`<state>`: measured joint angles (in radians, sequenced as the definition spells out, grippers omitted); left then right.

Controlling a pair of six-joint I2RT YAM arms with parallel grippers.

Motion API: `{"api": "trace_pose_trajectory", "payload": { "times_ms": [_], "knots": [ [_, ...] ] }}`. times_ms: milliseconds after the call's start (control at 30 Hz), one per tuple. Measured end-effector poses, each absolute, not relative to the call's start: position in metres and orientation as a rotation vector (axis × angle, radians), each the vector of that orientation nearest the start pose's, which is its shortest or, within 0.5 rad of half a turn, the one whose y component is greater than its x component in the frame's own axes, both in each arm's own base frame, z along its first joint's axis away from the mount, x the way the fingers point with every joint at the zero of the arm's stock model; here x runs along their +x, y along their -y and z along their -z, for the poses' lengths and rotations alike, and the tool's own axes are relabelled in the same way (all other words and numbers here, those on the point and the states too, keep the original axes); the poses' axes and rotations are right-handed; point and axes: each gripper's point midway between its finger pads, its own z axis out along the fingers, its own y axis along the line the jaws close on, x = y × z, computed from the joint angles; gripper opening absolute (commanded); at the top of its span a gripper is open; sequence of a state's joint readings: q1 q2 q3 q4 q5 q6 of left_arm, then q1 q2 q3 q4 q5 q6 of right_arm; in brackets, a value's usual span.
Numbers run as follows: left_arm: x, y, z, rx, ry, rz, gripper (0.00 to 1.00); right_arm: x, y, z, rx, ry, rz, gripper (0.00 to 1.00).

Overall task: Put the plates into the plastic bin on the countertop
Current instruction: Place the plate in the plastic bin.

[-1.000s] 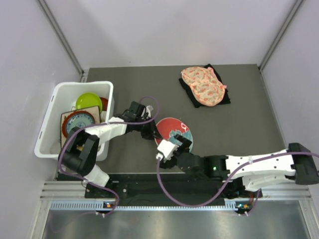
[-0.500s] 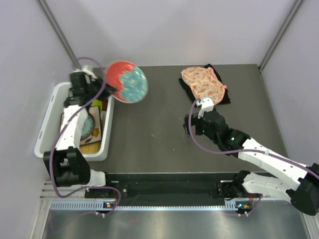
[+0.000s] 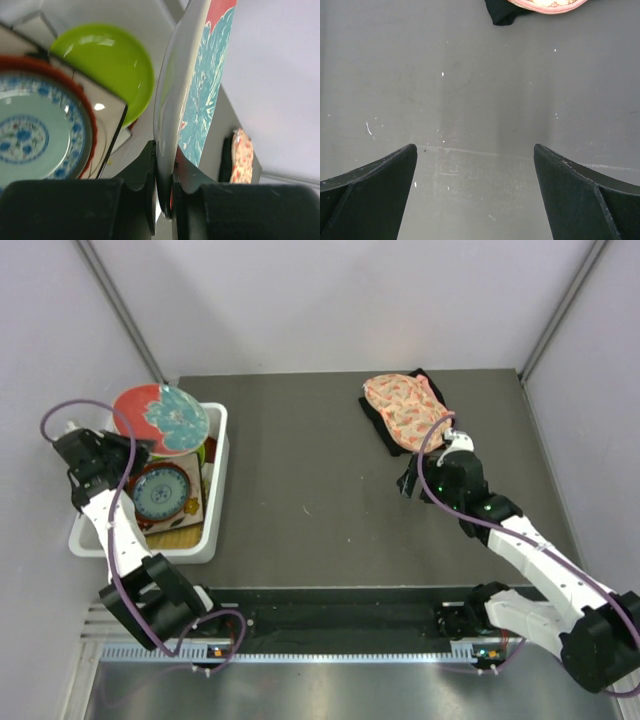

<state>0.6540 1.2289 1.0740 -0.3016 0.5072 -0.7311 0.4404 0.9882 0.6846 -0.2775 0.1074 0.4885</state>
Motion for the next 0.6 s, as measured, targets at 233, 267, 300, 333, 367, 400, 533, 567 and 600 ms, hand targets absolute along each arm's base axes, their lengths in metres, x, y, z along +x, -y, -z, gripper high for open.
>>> {"api": "trace_pose_trajectory", "payload": {
  "times_ms": [233, 267, 300, 333, 367, 400, 533, 567, 600],
  "knots": [
    [0.332, -0.115, -0.209, -1.116, -1.837, 0.594, 0.0, 0.284, -0.14, -0.151, 0.11, -2.183, -0.487, 0.99],
    [0.331, -0.119, -0.209, -1.105, -1.837, 0.565, 0.0, 0.284, -0.14, -0.151, 0.108, -2.183, -0.493, 0.99],
    [0.33, -0.121, -0.207, -1.101, -1.843, 0.54, 0.0, 0.284, -0.141, -0.151, 0.106, -2.184, -0.496, 0.99],
    [0.329, -0.123, -0.204, -1.094, -1.851, 0.524, 0.0, 0.283, -0.141, -0.15, 0.109, -2.186, -0.501, 0.99],
    [0.328, -0.123, -0.201, -1.088, -1.863, 0.509, 0.0, 0.283, -0.142, -0.15, 0.11, -2.185, -0.505, 0.99],
    [0.326, -0.123, -0.197, -1.086, -1.877, 0.498, 0.0, 0.283, -0.142, -0.149, 0.109, -2.184, -0.511, 0.99],
    [0.325, -0.125, -0.181, -1.085, -1.923, 0.48, 0.0, 0.28, -0.145, -0.145, 0.115, -2.197, -0.537, 0.99],
    [0.325, -0.125, -0.176, -1.089, -1.937, 0.482, 0.0, 0.28, -0.145, -0.144, 0.115, -2.198, -0.539, 0.99],
    [0.327, -0.125, -0.171, -1.09, -1.949, 0.491, 0.0, 0.279, -0.146, -0.143, 0.117, -2.201, -0.544, 0.99]
  ]
}}
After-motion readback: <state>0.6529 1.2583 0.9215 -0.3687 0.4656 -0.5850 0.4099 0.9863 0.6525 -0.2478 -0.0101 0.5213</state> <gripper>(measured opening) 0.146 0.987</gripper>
